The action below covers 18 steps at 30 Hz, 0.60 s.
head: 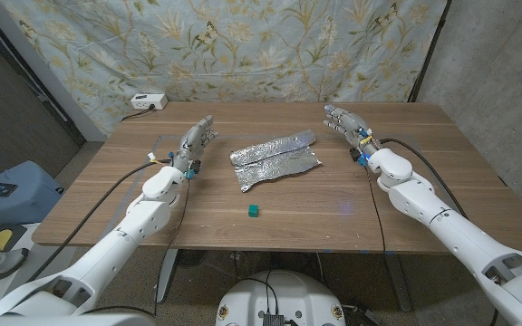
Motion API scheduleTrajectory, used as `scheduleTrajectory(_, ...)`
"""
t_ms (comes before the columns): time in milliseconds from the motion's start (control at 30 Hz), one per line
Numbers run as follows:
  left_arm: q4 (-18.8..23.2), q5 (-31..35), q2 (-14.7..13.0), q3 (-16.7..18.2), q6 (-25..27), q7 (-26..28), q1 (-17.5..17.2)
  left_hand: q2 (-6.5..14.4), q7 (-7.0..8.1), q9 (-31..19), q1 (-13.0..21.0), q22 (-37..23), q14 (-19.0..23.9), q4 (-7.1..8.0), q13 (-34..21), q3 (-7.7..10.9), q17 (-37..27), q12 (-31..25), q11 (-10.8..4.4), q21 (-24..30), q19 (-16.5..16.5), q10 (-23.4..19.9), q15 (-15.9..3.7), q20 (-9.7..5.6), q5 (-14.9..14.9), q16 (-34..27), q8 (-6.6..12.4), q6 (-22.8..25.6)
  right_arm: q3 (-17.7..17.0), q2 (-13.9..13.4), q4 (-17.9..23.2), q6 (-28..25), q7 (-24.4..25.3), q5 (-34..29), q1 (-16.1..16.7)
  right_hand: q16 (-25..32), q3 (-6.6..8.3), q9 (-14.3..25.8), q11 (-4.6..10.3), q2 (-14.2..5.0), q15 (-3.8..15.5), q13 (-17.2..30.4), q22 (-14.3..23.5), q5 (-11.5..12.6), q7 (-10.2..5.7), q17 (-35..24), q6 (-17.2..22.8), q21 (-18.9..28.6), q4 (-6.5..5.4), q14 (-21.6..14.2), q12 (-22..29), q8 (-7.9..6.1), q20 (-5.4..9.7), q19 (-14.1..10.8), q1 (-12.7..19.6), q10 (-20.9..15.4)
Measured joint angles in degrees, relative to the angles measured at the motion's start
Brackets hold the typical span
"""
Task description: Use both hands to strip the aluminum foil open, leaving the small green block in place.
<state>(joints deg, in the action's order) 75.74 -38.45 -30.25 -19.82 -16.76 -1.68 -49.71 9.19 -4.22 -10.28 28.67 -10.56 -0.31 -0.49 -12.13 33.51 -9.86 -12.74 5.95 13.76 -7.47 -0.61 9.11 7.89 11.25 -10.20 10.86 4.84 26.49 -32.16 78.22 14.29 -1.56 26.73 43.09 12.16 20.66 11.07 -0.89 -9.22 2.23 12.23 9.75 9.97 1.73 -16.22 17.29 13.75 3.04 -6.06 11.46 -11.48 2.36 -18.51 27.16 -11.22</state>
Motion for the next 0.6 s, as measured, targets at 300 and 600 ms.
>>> scheduleTrajectory(300,-0.24,-0.11,-0.34,0.33,-0.28,-0.14,-0.26,0.30,-0.08,0.00,0.30,0.00,0.00,-0.47,0.00,-0.01,0.00,0.00,0.00,0.00,0.00,0.00,0.00,0.00,0.00,0.00,0.00,0.08,1.93,-0.68,-0.07,0.39,-0.79,-4.77,-2.59,0.00,-0.04,-0.11,-0.52,0.38,-0.31,0.00,-0.01,0.00,0.01,0.48,0.01,0.00,0.77,-0.32,0.00,0.00,-0.09,-0.71,0.38,-0.09)
scheduleTrajectory(600,-0.09,-0.22,-0.45,0.63,-0.45,0.31,-0.75,0.08,-0.08,0.00,0.53,0.01,0.00,-0.95,0.00,-0.01,-0.01,-0.23,0.31,0.00,0.00,-0.32,0.00,0.00,0.22,0.00,0.00,0.08,3.33,-2.27,0.87,0.42,-1.69,-8.97,-4.90,-0.30,-0.03,-0.15,-0.53,1.09,-0.52,0.01,-0.01,0.00,0.22,1.06,-0.20,-0.45,1.71,-0.10,0.00,0.00,-0.10,-0.70,1.09,-0.09)
